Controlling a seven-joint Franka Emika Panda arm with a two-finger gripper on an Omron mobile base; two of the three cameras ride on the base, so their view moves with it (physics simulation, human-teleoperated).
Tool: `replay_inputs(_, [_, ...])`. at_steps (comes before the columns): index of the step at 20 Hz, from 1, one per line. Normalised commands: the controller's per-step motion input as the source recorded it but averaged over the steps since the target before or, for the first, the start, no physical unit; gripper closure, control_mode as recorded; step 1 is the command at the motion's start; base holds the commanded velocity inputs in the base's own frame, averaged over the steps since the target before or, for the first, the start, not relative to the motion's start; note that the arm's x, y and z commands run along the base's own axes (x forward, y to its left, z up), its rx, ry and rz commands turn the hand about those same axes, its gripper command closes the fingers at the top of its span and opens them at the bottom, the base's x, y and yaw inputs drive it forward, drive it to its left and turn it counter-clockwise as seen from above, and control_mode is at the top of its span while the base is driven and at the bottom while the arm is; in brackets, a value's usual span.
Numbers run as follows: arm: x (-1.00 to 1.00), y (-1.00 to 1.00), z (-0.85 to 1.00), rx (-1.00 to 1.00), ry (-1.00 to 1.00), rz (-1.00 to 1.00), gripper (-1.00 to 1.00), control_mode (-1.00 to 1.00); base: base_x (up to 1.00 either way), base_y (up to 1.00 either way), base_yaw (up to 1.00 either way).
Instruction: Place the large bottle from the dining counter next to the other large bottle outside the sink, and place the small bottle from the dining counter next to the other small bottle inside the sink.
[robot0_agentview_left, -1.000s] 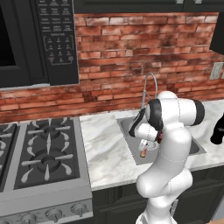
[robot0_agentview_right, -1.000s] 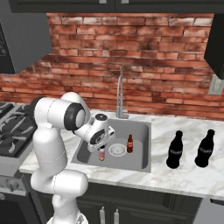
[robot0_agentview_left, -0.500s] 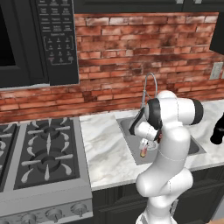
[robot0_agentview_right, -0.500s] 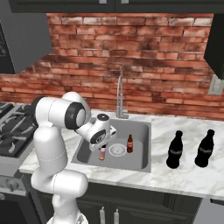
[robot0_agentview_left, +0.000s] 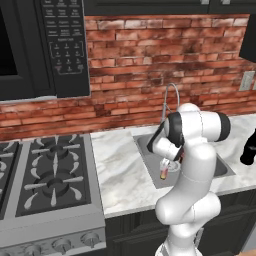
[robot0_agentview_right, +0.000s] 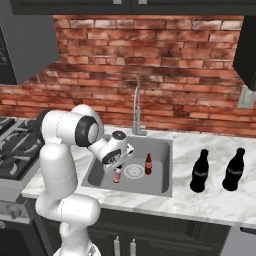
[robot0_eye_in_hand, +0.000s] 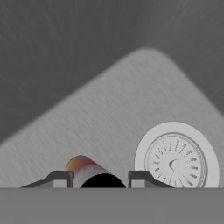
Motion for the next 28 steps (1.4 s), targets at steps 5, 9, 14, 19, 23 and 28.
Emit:
replay_inputs(5, [-0.01, 0.22, -0.22, 0.00, -0.05, -0.03, 1.00, -1.00, 0.00, 0.00, 0.00])
replay_inputs(9, [-0.01, 0.22, -0.25, -0.01, -0.02, -0.04, 1.00, -1.00, 0.00, 0.00, 0.00])
replay_inputs(14, [-0.04, 0.22, -0.25, -0.03, 0.00, -0.04, 1.00, -1.00, 0.00, 0.00, 0.00])
replay_inputs(19, [-0.12, 0.25, -0.24, -0.04, 0.00, -0.04, 1.00, -1.00, 0.00, 0.00, 0.00])
replay_inputs(23, [-0.17, 0.27, -0.22, -0.04, 0.00, -0.05, 1.00, -1.00, 0.00, 0.00, 0.00])
replay_inputs(28, [-0.19, 0.26, -0.19, -0.04, 0.00, -0.04, 1.00, -1.00, 0.00, 0.00, 0.00])
